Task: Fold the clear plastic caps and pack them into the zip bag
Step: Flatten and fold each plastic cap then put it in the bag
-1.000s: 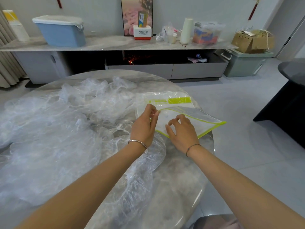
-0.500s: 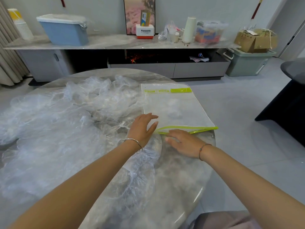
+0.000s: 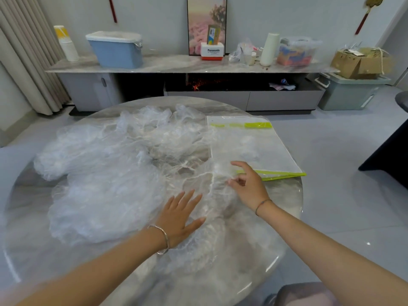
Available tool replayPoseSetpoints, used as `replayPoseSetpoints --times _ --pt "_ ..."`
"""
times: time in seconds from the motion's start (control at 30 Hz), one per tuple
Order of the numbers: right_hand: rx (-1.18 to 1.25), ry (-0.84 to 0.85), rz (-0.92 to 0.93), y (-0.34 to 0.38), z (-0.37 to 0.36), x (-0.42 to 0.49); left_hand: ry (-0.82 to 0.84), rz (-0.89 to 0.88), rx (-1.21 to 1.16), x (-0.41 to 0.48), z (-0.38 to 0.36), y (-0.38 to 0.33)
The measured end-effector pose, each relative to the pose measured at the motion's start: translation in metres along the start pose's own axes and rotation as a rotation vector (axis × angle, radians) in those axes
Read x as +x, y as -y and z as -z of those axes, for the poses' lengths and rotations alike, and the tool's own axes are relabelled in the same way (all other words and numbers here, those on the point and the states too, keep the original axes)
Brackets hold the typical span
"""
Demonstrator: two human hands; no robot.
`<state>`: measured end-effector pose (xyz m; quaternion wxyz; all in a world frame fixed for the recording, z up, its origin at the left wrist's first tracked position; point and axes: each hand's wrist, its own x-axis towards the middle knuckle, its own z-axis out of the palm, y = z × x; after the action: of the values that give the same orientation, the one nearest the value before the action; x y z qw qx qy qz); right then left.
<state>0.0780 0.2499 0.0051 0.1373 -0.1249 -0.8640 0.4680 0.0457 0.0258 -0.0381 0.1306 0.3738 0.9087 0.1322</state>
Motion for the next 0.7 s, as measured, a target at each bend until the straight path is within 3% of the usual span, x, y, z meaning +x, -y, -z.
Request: replayPoseSetpoints --times 0.17,0.27,0.37,0.6,0.7 --pt "0.295 -0.256 0.048 0.043 0.044 -0.001 -0.241 0.066 -0.089 0.006 0.014 -0.005" --pt "0.566 -0.319 -0.095 0.059 0.062 -0.014 -0.363 0.013 -0.186 0.008 0.031 -0.022" --pt "0.689 -0.317 -0.307 0.052 0.061 -0.025 -0.374 -0.073 -0.113 0.005 0.035 -0.032" --pt "0.678 -0.113 -0.59 0.033 0.031 -0.047 -0.584 -0.142 0.036 0.009 0.028 -0.032" --pt "0.372 -0.082 -0.512 0.017 0.029 -0.042 -0.578 -0.233 0.225 0.01 0.03 -0.016"
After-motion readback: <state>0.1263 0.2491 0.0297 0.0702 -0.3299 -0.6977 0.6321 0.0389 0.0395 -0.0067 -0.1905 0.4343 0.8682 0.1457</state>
